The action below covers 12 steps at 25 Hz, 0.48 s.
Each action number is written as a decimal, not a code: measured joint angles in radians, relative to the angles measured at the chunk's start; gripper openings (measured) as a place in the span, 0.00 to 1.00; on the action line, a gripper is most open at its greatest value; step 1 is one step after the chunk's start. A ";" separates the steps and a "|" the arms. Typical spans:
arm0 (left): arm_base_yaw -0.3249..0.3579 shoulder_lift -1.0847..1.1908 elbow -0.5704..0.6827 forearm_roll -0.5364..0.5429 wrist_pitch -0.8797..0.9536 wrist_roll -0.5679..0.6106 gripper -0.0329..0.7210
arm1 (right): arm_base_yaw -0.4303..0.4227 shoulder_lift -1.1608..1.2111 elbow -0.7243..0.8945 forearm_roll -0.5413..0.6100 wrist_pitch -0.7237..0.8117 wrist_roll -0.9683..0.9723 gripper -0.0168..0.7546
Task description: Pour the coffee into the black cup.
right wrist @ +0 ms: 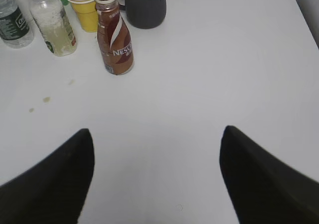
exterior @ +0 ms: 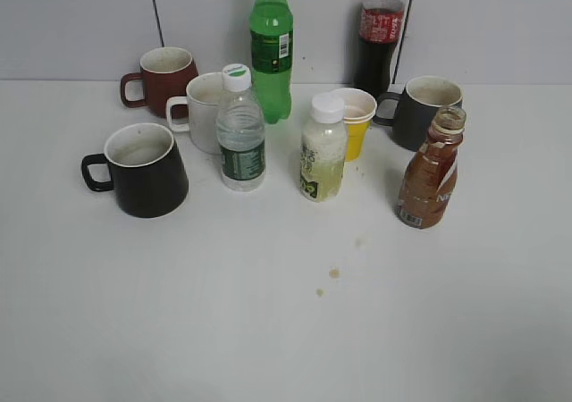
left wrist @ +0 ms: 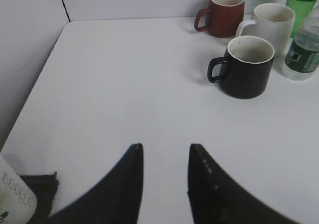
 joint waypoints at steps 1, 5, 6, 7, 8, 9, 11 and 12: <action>0.000 0.000 0.000 0.000 0.000 0.000 0.36 | 0.000 0.000 0.000 0.000 0.000 0.000 0.78; 0.000 0.000 0.000 0.000 0.000 0.000 0.36 | 0.000 0.000 0.000 0.000 0.000 0.000 0.78; 0.000 0.000 0.000 0.000 0.000 0.000 0.36 | 0.000 0.000 0.000 0.000 0.000 0.000 0.78; 0.000 0.000 0.000 0.000 0.000 0.000 0.36 | 0.000 0.000 0.000 0.000 0.000 0.000 0.78; 0.000 0.000 0.000 0.000 0.000 0.000 0.36 | 0.000 0.000 0.000 0.000 0.000 0.000 0.78; 0.000 0.000 0.000 0.000 0.000 0.000 0.36 | 0.000 0.000 0.000 0.000 0.000 0.000 0.78; 0.000 0.000 0.000 0.000 0.000 0.000 0.36 | 0.000 0.000 0.000 0.000 0.000 0.000 0.78; 0.000 0.000 0.000 0.000 0.000 0.000 0.36 | 0.000 0.000 0.000 0.000 0.000 0.000 0.78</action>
